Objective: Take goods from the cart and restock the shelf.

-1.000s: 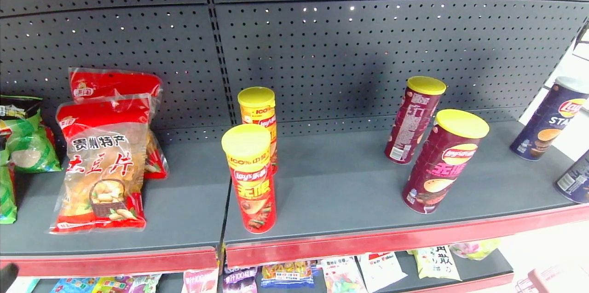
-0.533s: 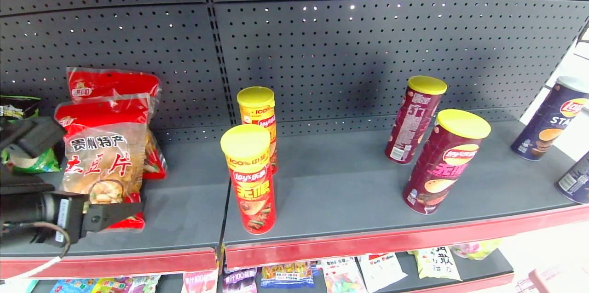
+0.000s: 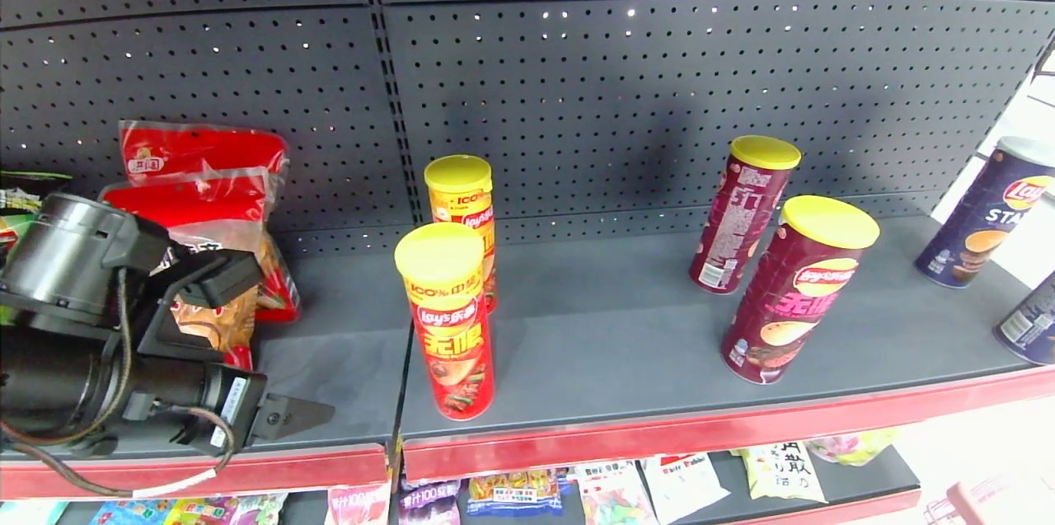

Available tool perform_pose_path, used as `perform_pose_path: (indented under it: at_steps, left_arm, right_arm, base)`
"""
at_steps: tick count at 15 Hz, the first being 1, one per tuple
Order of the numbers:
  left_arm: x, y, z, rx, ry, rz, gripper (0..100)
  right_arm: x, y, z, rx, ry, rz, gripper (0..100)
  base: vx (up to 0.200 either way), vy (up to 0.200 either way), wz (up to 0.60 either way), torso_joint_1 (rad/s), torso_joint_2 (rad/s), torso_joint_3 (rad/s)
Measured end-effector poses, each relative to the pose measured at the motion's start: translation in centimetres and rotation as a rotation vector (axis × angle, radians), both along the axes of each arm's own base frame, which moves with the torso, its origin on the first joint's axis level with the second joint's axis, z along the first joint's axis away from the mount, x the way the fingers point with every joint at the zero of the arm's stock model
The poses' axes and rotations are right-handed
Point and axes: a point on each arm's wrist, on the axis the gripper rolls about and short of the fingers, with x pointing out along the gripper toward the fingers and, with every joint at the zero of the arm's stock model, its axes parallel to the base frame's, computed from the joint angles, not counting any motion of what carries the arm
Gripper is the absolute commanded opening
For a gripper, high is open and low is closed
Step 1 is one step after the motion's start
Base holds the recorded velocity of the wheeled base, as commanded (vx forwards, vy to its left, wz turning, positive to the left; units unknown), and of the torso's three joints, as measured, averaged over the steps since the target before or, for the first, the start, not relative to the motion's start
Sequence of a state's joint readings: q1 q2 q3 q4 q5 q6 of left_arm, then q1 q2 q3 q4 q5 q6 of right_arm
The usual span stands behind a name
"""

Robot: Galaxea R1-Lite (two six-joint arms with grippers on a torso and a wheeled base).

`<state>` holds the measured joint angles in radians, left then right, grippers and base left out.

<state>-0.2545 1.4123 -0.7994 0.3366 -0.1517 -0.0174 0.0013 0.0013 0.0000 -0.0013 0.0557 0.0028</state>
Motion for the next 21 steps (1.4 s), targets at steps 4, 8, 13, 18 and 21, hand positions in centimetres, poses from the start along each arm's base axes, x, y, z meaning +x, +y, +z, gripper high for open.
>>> perform_pose_path:
  at_steps: [4, 8, 13, 18, 21]
  left_arm:
    - [1.7, -1.9, -1.7, 0.062, 0.021, -0.029, 100]
    - [3.7, -4.3, -2.8, 0.069, 0.02, -0.034, 100]
    - [5.6, -6.0, -4.0, 0.098, 0.011, -0.046, 100]
    - [6.6, -6.8, -4.8, 0.117, 0.018, -0.051, 100]
    - [6.9, -7.0, -5.0, 0.121, 0.02, -0.051, 100]
  right_arm:
    - [0.0, 0.0, 0.0, 0.0, 0.0, 0.0, 100]
    - [0.0, 0.0, 0.0, 0.0, 0.0, 0.0, 100]
    - [0.0, 0.0, 0.0, 0.0, 0.0, 0.0, 100]
    - [0.0, 0.0, 0.0, 0.0, -0.001, 0.0, 100]
    - [0.0, 0.0, 0.0, 0.0, 0.0, 0.0, 100]
  base:
    - [0.0, 0.0, 0.0, 0.0, 0.0, 0.0]
    - [0.0, 0.0, 0.0, 0.0, 0.0, 0.0]
    - [0.0, 0.0, 0.0, 0.0, 0.0, 0.0]
    - [0.0, 0.0, 0.0, 0.0, 0.0, 0.0]
    - [0.0, 0.0, 0.0, 0.0, 0.0, 0.0]
